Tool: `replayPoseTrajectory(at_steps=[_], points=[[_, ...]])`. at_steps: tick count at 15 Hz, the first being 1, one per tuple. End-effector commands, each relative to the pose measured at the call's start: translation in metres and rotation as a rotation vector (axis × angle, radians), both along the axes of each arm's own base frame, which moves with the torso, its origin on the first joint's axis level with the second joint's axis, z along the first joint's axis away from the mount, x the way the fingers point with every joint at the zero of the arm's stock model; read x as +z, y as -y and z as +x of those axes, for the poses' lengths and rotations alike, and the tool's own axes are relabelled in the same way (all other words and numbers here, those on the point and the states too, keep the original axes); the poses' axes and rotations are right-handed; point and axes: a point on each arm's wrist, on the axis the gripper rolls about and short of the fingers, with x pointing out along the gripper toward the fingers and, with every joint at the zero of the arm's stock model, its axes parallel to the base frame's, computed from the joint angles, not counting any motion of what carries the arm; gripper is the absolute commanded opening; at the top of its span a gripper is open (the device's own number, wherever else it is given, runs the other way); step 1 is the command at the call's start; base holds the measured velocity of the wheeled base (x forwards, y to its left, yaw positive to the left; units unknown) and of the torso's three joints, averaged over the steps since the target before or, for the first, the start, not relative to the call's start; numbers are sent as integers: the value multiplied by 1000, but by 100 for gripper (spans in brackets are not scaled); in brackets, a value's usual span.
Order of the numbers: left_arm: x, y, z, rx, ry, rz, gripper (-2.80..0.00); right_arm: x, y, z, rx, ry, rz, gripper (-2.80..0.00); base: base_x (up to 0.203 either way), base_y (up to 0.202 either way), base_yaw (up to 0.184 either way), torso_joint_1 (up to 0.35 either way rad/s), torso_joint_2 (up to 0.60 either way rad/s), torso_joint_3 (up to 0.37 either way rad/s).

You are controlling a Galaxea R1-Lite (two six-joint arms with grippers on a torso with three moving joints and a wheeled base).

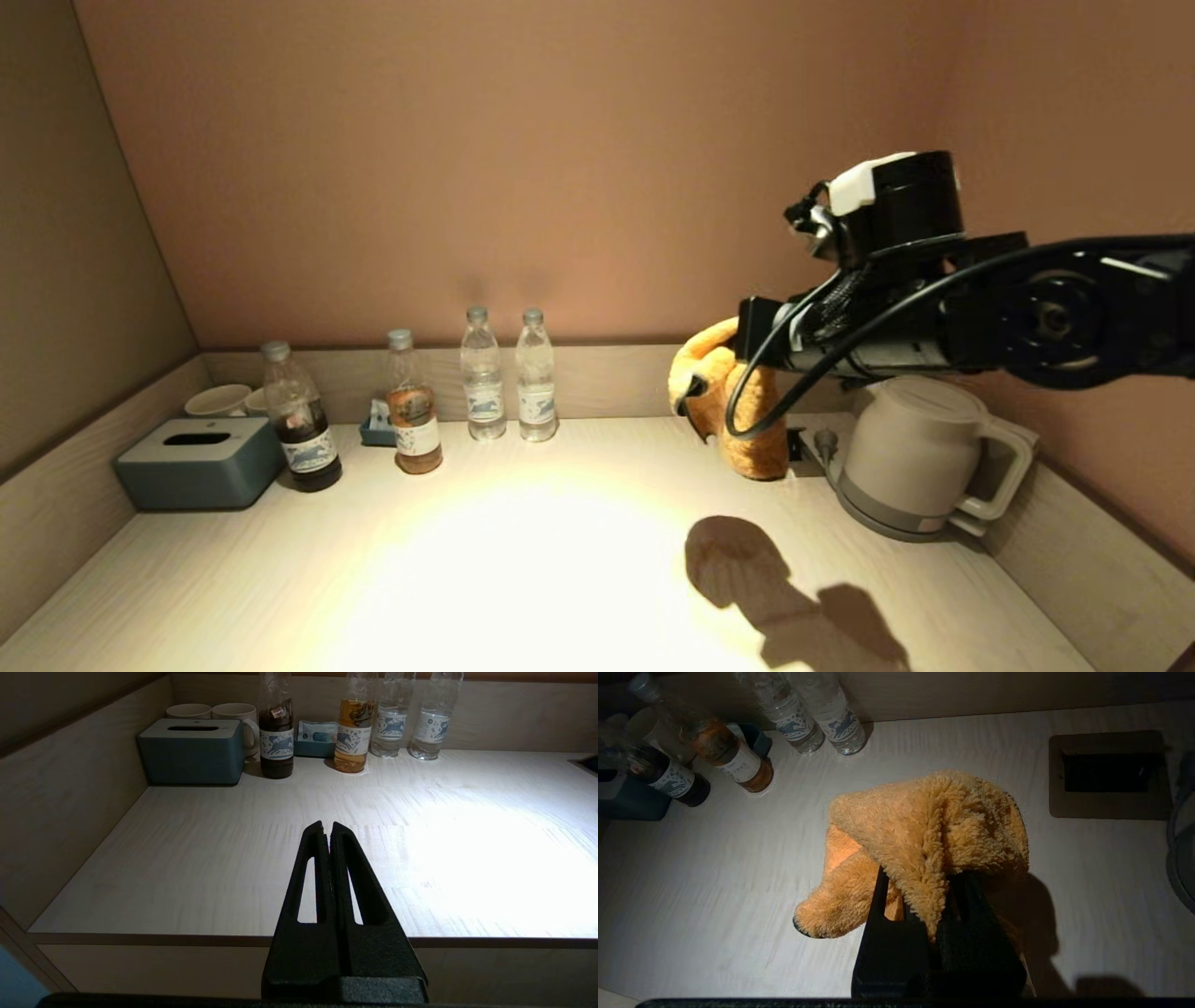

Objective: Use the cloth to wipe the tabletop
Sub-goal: Sweep the stains on the table

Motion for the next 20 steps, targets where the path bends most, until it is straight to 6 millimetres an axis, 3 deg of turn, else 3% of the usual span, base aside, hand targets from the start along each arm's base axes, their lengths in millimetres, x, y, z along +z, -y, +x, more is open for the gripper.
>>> replayPoseTrajectory(at_steps=[1, 6, 9, 11, 13, 20], points=[[0, 0, 0, 0, -2, -1, -280, 1, 17, -12, -38, -2, 4, -280, 0, 0, 0, 0, 0, 0], [0, 0, 0, 0, -2, -1, -280, -31, 33, -18, -80, -112, -19, -280, 0, 0, 0, 0, 0, 0], [0, 0, 0, 0, -2, -1, -280, -67, 45, -16, -120, -184, -33, -280, 0, 0, 0, 0, 0, 0], [0, 0, 0, 0, -2, -1, -280, -71, 48, -14, -128, -183, -32, -280, 0, 0, 0, 0, 0, 0], [0, 0, 0, 0, -2, -1, -280, -100, 55, -16, -152, -242, -43, -280, 0, 0, 0, 0, 0, 0], [0, 0, 0, 0, -2, -1, -280, -153, 60, -20, -115, -327, -17, -280, 0, 0, 0, 0, 0, 0]])
